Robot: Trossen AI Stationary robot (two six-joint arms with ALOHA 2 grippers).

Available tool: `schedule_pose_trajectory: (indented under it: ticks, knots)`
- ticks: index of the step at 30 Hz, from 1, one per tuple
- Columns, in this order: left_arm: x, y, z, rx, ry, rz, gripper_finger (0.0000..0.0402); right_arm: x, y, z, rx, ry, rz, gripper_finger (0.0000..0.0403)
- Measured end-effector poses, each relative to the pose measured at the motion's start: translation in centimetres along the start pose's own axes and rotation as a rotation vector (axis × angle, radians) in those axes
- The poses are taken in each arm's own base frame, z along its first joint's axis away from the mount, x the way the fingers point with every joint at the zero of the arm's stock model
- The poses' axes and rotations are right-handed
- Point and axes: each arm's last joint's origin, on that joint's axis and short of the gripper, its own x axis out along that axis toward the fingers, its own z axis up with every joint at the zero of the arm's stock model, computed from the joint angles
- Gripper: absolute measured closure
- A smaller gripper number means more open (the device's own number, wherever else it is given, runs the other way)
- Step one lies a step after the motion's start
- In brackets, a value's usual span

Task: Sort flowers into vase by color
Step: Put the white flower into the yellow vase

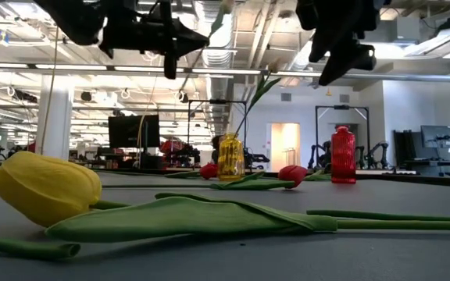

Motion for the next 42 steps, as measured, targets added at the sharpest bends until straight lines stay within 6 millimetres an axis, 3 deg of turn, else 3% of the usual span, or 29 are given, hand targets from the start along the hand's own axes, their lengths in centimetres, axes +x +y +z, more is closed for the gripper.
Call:
schedule_pose_trajectory:
  ticks: [11,18,27,37,42]
  knots:
    - [1.1,0.7,0.0,0.068,-0.128,-0.063,0.0401,-1.3,0.2,-0.9,0.016,-0.067,-0.058,0.0143]
    - [1.2,0.9,-0.1,0.113,-0.136,-0.032,0.0401,-1.5,-0.4,-0.5,-0.003,-0.078,-0.085,0.0143]
    - [1.2,1.1,-0.2,0.332,-0.131,0.024,0.0401,-1.8,-1.2,0.1,-0.043,-0.086,-0.107,0.0143]
    - [1.3,1.8,-1.0,0.285,-0.065,0.13,0.0401,-1.9,-1.8,0.6,-0.069,-0.085,-0.123,0.0143]
    - [1.3,1.6,-0.7,0.366,-0.094,0.121,0.0401,-2.1,-2.1,0.8,-0.07,-0.09,-0.124,0.0143]
